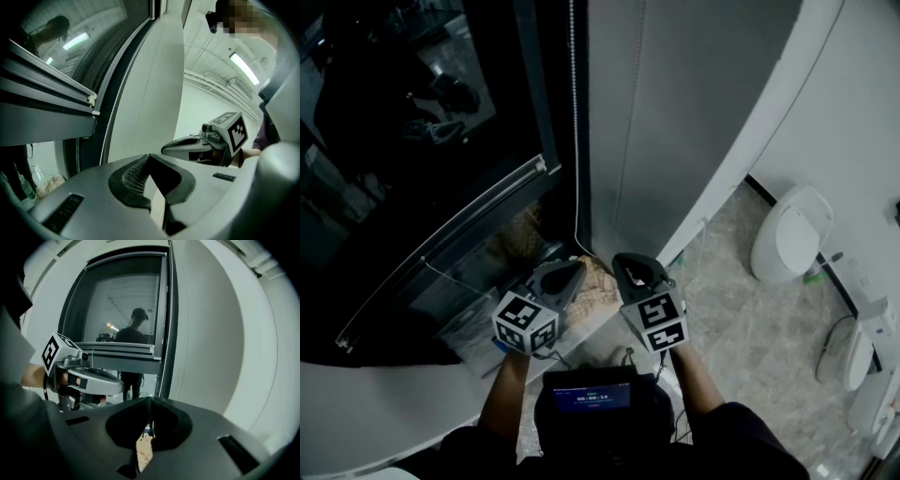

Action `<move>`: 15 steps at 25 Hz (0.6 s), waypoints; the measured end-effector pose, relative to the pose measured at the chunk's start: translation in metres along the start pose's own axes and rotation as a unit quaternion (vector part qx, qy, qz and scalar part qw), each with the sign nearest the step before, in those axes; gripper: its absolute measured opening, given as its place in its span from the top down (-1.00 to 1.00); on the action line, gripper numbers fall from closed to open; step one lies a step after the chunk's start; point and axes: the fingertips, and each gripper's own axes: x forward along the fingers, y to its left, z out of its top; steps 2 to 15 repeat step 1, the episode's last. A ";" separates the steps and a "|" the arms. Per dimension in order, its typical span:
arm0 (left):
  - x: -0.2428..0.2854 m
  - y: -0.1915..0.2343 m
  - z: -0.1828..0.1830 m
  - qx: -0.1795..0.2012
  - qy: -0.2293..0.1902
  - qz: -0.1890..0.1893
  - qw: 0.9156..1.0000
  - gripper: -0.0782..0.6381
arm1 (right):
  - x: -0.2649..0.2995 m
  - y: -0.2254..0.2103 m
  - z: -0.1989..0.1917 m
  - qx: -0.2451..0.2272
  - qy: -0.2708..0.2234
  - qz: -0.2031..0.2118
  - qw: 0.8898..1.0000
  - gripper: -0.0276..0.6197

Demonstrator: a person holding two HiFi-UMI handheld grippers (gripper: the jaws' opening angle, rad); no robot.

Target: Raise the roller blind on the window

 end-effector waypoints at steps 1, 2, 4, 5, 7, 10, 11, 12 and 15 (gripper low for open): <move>0.000 -0.001 -0.001 -0.001 0.001 0.000 1.000 0.75 | 0.000 0.000 0.000 0.000 0.000 0.000 1.000 0.89; 0.000 -0.001 -0.001 -0.001 0.001 0.000 1.000 0.75 | 0.000 0.000 0.000 0.000 0.000 0.000 1.000 0.89; 0.000 -0.001 -0.001 -0.001 0.001 0.000 1.000 0.75 | 0.000 0.000 0.000 0.000 0.000 0.000 1.000 0.89; 0.000 -0.001 -0.001 -0.001 0.001 0.000 1.000 0.75 | 0.000 0.000 0.000 0.000 0.000 0.000 1.000 0.89; 0.000 -0.001 -0.001 -0.001 0.001 0.000 1.000 0.75 | 0.000 0.000 0.000 0.000 0.000 0.000 1.000 0.89; 0.000 -0.001 -0.001 -0.001 0.001 0.000 1.000 0.75 | 0.000 0.000 0.000 0.000 0.000 0.000 1.000 0.89; 0.000 -0.001 -0.001 -0.001 0.001 0.000 1.000 0.75 | 0.000 0.000 0.000 0.000 0.000 0.000 1.000 0.89; 0.000 -0.001 -0.001 -0.001 0.001 0.000 1.000 0.75 | 0.000 0.000 0.000 0.000 0.000 0.000 1.000 0.89; 0.000 -0.001 -0.001 -0.001 0.001 0.000 1.000 0.75 | 0.000 0.000 0.000 0.000 0.000 0.000 1.000 0.89</move>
